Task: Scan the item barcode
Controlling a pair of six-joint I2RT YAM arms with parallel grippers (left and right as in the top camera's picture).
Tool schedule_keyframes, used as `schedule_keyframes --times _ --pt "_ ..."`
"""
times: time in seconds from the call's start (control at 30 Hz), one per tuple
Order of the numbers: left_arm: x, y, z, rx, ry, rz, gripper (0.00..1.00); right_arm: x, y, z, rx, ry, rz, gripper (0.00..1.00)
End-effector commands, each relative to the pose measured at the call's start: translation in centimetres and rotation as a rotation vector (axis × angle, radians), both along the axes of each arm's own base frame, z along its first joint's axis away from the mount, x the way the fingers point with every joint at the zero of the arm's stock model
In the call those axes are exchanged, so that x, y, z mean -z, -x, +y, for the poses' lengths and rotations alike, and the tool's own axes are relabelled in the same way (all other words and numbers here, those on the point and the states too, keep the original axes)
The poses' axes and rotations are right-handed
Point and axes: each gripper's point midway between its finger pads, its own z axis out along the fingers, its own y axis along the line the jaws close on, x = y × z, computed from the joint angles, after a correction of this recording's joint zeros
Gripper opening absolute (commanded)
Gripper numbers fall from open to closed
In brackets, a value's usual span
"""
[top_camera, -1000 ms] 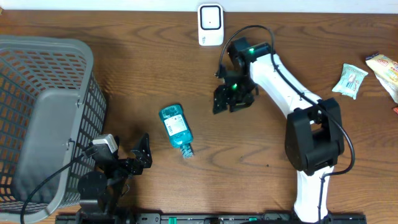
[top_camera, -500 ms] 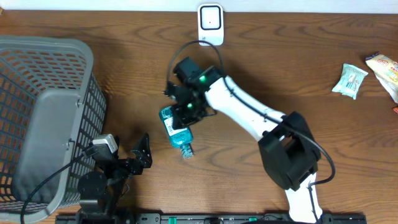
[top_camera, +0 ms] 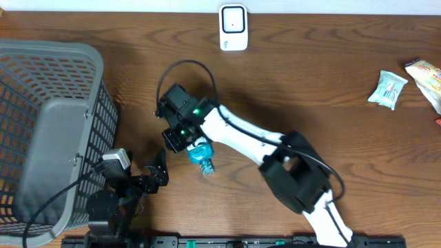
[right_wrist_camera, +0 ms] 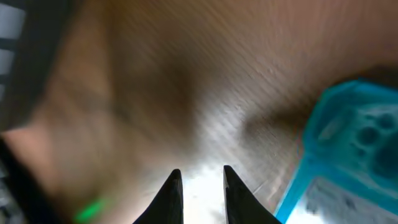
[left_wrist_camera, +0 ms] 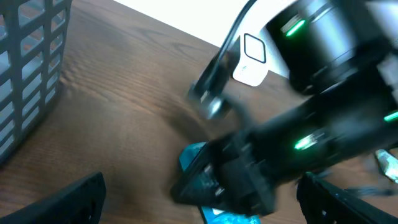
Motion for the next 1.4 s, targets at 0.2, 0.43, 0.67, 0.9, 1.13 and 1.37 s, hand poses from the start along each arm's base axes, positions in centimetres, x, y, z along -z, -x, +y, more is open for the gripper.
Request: schedule_keyframes --times 0.2,0.43,0.67,0.9,1.13,1.37 --pt "-0.1 0.1 -0.3 0.012 0.016 0.001 0.98 5.1 -6.4 -7.6 0.316 0.298 -0.103 0.01" --pt "-0.1 0.1 -0.3 0.012 0.015 0.001 0.98 5.3 -10.1 -15.5 0.580 0.428 -0.046 0.01" --pt "-0.1 0.1 -0.3 0.012 0.015 0.000 0.98 4.3 -11.3 -19.0 0.584 0.439 -0.010 0.01" --pt "-0.1 0.1 -0.3 0.012 0.015 0.001 0.98 2.0 -8.1 -18.8 0.454 0.410 0.108 0.05" --pt "-0.1 0.1 -0.3 0.012 0.016 0.001 0.98 1.6 -3.0 -20.2 0.412 0.586 0.208 0.01" --pt "-0.1 0.1 -0.3 0.012 0.015 0.001 0.98 -4.8 -4.5 -21.6 0.457 0.583 0.013 0.01"
